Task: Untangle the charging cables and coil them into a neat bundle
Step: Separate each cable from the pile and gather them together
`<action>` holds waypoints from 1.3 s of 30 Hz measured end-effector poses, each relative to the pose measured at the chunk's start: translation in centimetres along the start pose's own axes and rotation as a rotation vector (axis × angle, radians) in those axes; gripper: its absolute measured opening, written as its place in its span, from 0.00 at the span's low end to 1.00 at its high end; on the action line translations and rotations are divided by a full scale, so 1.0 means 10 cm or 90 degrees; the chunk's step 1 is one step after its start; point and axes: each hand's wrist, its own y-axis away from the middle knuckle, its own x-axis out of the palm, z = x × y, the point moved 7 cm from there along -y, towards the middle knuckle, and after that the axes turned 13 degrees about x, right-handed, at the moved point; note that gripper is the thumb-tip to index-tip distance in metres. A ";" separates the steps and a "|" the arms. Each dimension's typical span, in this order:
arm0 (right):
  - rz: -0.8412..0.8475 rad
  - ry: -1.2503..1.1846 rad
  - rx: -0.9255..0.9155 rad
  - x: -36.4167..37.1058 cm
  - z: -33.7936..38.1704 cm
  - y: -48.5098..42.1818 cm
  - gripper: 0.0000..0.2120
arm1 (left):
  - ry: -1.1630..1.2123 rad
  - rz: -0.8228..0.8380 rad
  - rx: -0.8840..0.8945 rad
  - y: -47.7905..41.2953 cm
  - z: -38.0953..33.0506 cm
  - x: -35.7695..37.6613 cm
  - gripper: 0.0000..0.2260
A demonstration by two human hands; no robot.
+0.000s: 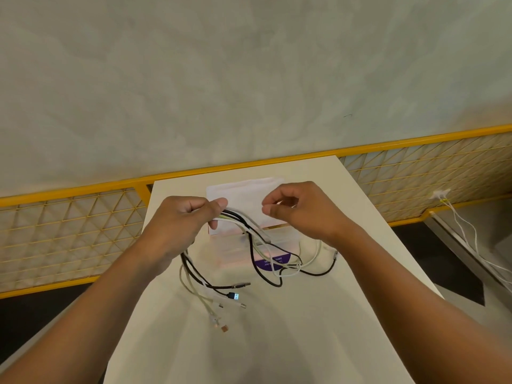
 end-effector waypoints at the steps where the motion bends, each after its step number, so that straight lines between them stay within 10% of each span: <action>1: 0.031 -0.020 -0.001 0.03 0.05 0.03 0.02 | 0.001 0.002 0.000 0.00 -0.01 0.01 0.21; 39: 0.075 0.089 0.111 -0.25 -0.31 -0.08 0.07 | -0.097 -0.089 0.070 -0.02 -0.20 -0.05 0.20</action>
